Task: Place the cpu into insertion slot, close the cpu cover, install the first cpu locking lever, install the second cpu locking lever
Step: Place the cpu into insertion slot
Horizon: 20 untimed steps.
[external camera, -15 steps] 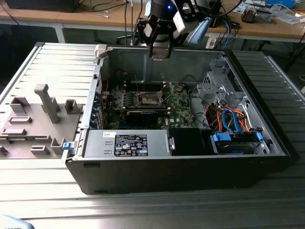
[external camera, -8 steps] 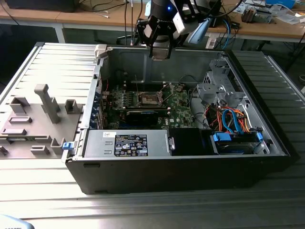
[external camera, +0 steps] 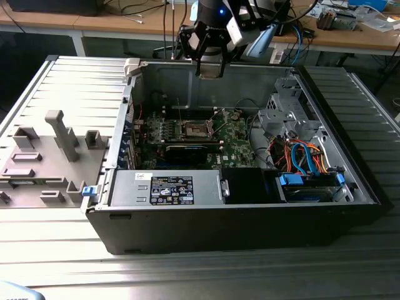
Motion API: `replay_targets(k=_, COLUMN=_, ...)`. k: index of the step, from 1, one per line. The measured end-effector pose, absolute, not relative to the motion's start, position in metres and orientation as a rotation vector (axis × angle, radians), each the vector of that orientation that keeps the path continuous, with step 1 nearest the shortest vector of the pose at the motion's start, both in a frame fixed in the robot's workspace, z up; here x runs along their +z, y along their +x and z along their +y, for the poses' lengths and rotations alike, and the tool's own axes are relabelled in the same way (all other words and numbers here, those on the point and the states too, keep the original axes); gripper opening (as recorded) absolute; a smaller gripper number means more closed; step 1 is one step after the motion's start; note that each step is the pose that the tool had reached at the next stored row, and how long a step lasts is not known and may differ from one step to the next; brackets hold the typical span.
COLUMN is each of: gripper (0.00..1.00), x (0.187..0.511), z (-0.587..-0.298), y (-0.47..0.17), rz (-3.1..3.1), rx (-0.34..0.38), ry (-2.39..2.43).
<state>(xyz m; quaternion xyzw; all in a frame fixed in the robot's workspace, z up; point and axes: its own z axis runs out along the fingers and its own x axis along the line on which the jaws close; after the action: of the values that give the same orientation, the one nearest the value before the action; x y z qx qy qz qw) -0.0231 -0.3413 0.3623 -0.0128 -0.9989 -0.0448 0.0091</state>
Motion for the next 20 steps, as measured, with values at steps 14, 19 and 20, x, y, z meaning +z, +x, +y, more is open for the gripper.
replay_targets(k=14, gripper=0.55, x=0.3596, z=-0.3413, y=-0.0231, rz=-3.120, rx=-0.140, ry=-0.040)
replay_targets(k=19, gripper=0.55, x=0.3585, z=-0.3413, y=-0.0231, rz=-3.120, rx=-0.140, ry=-0.040)
replay_targets(k=20, gripper=0.55, x=0.3582, z=-0.3413, y=-0.0231, rz=-3.120, rx=-0.140, ry=-0.040)
